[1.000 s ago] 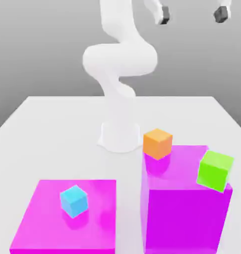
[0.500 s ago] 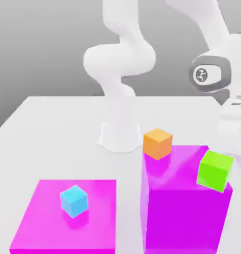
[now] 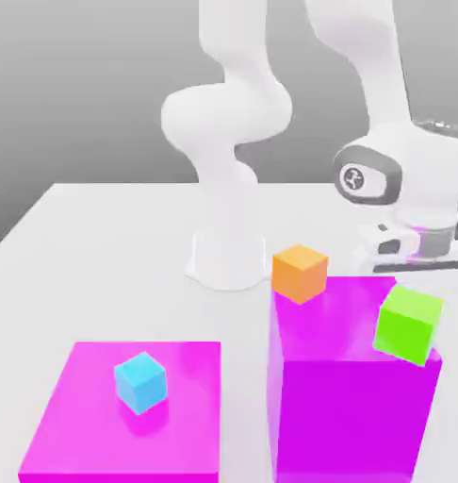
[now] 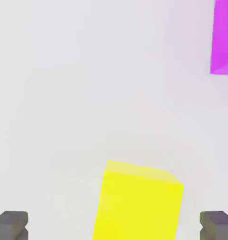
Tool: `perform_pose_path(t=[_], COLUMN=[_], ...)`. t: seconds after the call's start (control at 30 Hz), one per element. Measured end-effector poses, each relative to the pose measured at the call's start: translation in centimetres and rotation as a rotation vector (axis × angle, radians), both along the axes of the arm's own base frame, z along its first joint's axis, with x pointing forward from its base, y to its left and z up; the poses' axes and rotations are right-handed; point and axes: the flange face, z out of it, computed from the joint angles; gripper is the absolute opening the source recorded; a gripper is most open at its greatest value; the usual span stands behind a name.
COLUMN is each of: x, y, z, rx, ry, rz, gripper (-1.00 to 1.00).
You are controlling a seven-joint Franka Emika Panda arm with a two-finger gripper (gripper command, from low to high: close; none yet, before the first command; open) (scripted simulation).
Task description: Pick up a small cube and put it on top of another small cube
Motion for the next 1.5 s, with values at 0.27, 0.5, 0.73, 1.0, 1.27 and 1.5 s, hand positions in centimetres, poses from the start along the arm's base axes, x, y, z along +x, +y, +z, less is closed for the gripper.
perform_pose_path(t=[0.27, 0.5, 0.73, 1.0, 1.27, 1.5], x=[-0.1, -0.1, 1.2, 10.5, 14.9, 13.7], y=[-0.1, -0.1, -0.6, -0.3, -9.6, -17.9], z=[-5.7, -5.3, 0.6, 13.1, 23.8, 26.6], rx=[-0.002, -0.001, 0.007, 0.084, 0.034, -0.002], ry=[0.006, 0.005, 0.003, -0.096, -0.106, -0.015], rz=[-0.034, -0.034, -0.063, 0.079, 0.114, 0.043], gripper=[-1.00, -1.00, -1.00, -1.00, -1.00, -1.00])
